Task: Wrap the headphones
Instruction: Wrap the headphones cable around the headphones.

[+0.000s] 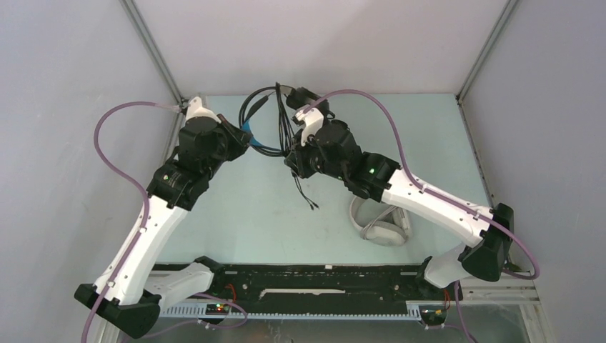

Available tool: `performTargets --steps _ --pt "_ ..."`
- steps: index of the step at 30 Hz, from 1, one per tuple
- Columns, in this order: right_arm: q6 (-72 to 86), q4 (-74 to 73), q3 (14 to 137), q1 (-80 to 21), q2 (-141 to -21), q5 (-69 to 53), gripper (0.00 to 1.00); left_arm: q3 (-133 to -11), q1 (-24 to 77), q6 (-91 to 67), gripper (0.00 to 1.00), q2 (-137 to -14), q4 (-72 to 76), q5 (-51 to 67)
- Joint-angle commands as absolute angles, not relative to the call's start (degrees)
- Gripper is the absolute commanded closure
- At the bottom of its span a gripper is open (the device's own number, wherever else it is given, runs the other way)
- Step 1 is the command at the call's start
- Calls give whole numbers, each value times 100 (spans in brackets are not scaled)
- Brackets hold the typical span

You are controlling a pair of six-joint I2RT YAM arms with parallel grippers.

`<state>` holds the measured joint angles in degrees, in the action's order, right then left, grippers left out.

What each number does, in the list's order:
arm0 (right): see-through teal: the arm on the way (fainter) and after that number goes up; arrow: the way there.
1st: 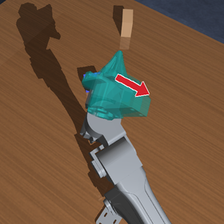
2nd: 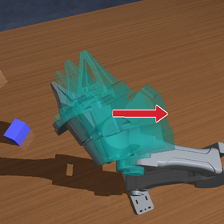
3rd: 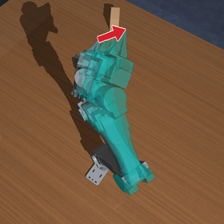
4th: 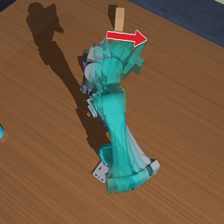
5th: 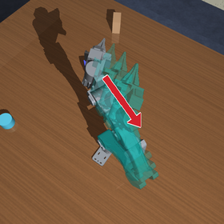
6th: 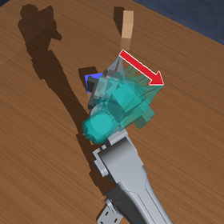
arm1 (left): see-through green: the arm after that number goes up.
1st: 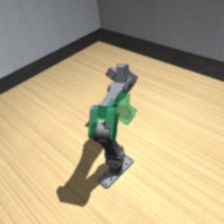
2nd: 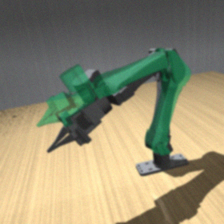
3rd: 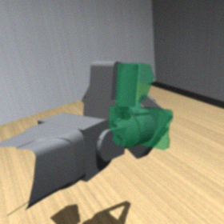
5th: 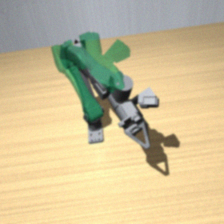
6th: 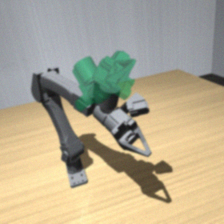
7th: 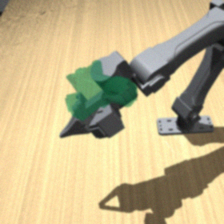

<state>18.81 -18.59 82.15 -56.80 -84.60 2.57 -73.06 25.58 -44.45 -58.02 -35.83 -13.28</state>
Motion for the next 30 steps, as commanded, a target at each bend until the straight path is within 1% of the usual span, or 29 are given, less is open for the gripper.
performTargets --steps 1,5,14,20,25,30 --pt "1731 -1529 8127 -5713 -8325 600 87 -7417 2522 -4959 100 -5590 -2655 -1143" --pt "1739 -1372 7985 -5717 -8245 598 80 -7427 2522 -5003 100 -5590 -2639 -1069" --pt "1733 -1288 7928 -5721 -8170 954 84 -7414 2522 -5204 100 -5582 -2566 -755" --pt "1731 -1096 7928 -5723 -8059 1079 82 -7261 2522 -5200 100 -5593 -2440 -665" --pt "1692 -977 7928 -5727 -7981 1193 76 -7015 2522 -5212 100 -5534 -2205 -593" --pt "1395 -759 7857 -5722 -7998 1419 75 -7048 2522 -5178 100 -5515 -2301 -574"
